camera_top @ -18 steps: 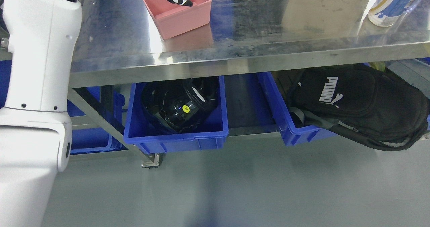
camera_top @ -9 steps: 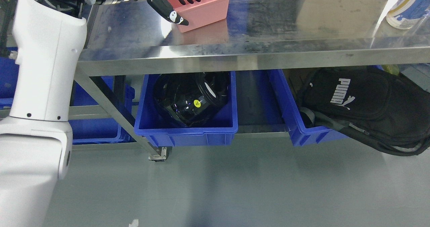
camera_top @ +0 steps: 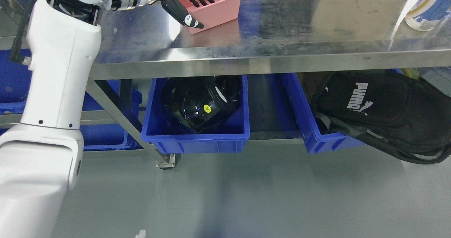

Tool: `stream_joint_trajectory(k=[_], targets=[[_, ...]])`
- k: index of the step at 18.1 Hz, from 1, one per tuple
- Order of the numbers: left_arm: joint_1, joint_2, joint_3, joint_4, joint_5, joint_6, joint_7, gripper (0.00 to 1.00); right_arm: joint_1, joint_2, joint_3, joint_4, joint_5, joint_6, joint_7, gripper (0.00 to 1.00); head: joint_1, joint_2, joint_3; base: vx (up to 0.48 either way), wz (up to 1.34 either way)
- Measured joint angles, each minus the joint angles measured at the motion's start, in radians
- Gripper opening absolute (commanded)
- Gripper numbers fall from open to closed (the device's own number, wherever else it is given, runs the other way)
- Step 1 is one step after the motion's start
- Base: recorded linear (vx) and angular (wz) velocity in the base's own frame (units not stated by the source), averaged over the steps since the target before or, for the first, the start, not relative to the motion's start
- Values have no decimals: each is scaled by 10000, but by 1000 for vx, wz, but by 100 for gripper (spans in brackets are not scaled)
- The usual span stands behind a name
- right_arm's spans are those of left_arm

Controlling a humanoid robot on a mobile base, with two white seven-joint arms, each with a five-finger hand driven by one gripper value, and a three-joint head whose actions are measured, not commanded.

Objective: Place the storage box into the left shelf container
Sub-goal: 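Grip the pink box rim with the left hand and pull it closer, then lift the pink box off the shelf with the left hand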

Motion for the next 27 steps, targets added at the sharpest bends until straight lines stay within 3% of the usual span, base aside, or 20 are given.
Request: stream_joint_trajectory(k=[2, 7, 12, 19, 24, 27], targets=[[32, -84, 150, 88, -12, -401, -35, 0, 0, 0, 0, 0, 0, -3, 3, 100, 0, 0, 0, -4, 37], [162, -336, 817, 277, -17, -1225, -71, 0, 0, 0, 0, 0, 0, -11, 10, 100, 0, 0, 0, -1, 7], [339, -844, 2358, 397, 300, -2055, 94, 0, 0, 0, 0, 0, 0, -15, 14, 100, 0, 0, 0, 0, 0], [1388, -1210, 3704, 417, 3314, -3575, 319, 0, 0, 0, 1, 0, 0, -19, 37, 100, 0, 0, 0, 0, 0], [2413, -1350, 3921, 92, 5858, -5752, 974, 1, 0, 0, 0, 0, 0, -23, 71, 100, 0, 0, 0, -4, 11], [3290, -1402, 3701, -535, 6799, -6758, 2098, 1, 0, 0, 0, 0, 0, -30, 23, 100, 0, 0, 0, -31, 105]])
